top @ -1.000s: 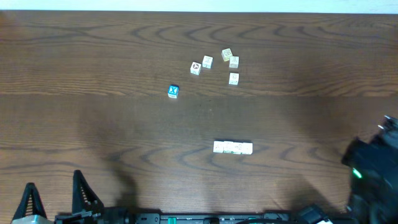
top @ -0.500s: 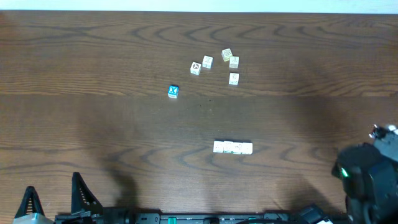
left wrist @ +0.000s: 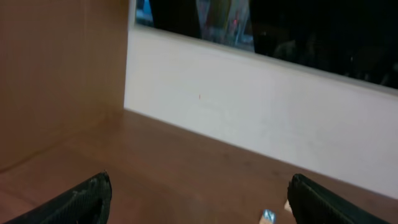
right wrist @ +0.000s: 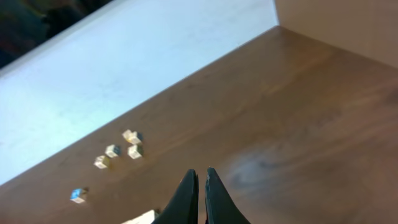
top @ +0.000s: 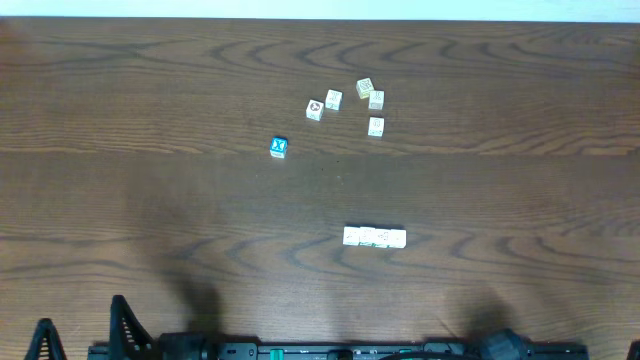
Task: Lift 4 blocks
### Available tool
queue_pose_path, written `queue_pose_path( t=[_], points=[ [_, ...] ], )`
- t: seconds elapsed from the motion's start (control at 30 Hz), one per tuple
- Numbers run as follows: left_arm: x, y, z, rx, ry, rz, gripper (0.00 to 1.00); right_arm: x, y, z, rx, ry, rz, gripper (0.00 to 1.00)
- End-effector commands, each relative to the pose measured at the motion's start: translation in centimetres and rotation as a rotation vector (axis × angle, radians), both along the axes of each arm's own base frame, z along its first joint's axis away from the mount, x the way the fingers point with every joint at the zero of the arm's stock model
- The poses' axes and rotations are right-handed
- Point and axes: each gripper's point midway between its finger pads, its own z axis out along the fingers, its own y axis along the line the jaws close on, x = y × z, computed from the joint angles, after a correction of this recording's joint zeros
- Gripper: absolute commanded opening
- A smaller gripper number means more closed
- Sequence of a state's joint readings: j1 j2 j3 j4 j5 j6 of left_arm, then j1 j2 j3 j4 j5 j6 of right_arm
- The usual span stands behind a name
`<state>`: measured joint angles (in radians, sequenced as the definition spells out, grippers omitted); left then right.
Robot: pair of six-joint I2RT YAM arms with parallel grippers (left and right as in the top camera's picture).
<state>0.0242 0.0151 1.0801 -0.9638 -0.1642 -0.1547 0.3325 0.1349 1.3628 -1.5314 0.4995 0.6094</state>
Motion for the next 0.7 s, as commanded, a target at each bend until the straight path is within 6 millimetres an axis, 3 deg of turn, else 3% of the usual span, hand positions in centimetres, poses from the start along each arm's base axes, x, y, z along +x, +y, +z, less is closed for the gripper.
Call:
queue_pose_path(
  t=[0.0, 0.2, 0.3, 0.33, 0.47, 0.57, 0.67],
  points=[
    [-0.4, 0.2, -0.4, -0.050, 0.006, 0.008, 0.90, 0.0, 2.6, -1.1, -0.051, 0.082, 0.048, 0.05],
    [-0.4, 0.2, -1.7, -0.056, 0.057, 0.010, 0.91, -0.5, 4.0, -2.2, -0.078, 0.195, -0.119, 0.09],
    [-0.4, 0.2, -1.7, -0.057, 0.058, 0.012, 0.91, 1.6, 5.4, -1.4, -0.097, 0.192, -0.017, 0.12],
    [-0.5, 0.4, -1.8, -0.056, 0.059, 0.024, 0.91, 2.7, 5.8, -0.9, -0.135, 0.204, 0.050, 0.18],
    [-0.2, 0.9, -2.3, -0.055, 0.075, 0.056, 0.91, 5.9, 4.7, -0.5, -0.243, 0.298, 0.109, 0.13],
    [0.0, 1.0, -2.7, -0.055, 0.089, 0.057, 0.91, 7.0, 2.4, -0.3, -0.220, 0.334, -0.028, 0.11],
    [0.0, 1.1, -2.7, -0.055, 0.088, 0.064, 0.91, 8.3, 2.4, -0.5, -0.237, 0.359, -0.023, 0.14]
  ],
)
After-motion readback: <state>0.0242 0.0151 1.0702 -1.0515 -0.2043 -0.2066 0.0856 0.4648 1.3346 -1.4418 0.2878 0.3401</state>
